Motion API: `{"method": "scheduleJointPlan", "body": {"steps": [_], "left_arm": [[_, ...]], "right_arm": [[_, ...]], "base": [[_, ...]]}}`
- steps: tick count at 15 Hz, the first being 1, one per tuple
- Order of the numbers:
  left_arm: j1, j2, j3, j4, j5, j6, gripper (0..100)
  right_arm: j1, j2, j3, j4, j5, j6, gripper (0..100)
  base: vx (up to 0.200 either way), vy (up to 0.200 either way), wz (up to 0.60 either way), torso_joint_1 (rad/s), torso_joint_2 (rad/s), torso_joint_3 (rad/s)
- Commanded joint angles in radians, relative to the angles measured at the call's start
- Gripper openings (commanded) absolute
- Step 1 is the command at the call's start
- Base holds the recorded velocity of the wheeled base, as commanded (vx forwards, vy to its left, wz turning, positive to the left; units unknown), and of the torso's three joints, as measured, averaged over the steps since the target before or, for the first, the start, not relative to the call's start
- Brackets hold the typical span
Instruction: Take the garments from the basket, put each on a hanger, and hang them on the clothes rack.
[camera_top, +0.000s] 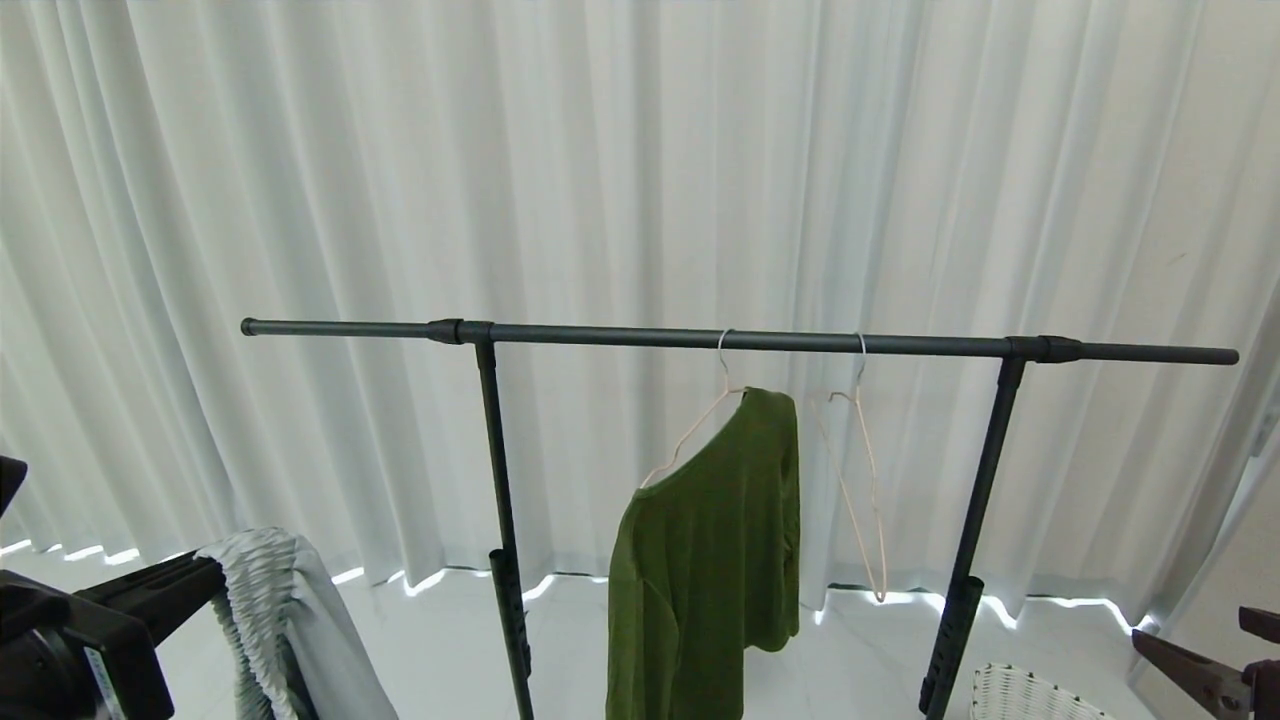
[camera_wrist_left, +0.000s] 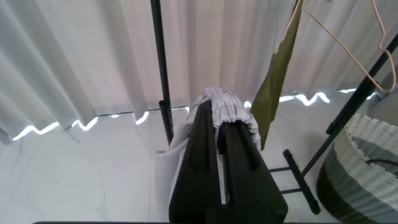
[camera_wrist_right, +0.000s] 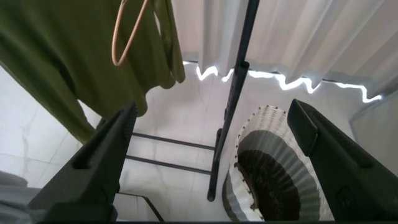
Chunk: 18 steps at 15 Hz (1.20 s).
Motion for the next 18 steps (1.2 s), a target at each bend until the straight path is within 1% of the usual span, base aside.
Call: {"method": "scheduleJointPlan", "body": {"steps": [1,6,9,15,18], "left_arm": [[0.000,0.000,0.000,-0.001,0.000,0.000,0],[0.000,0.003,0.004,-0.001,0.000,0.000,0],[-0.005,-0.023,0.020,-0.001,-0.001,0.001,0],[-0.005,-0.015,0.024,-0.001,0.000,0.006,0],[-0.005,-0.017,0.024,-0.001,0.000,0.006,0]], "right_arm": [[0.001,0.001,0.000,0.000,0.002,-0.001,100],[0.001,0.001,0.000,0.000,0.002,0.001,100],[0.001,0.001,0.000,0.000,0.002,-0.001,100],[0.001,0.001,0.005,0.000,0.002,-0.001,100],[0.001,0.001,0.007,0.000,0.002,-0.003,100]], "base": [[0.000,0.200,0.00,-0.002,0.00,0.002],[0.000,0.200,0.00,0.005,0.00,-0.001],[0.000,0.000,0.00,0.000,0.00,0.000],[0.000,0.000,0.00,0.000,0.00,0.000],[0.200,0.000,0.00,-0.010,0.00,0.004]]}}
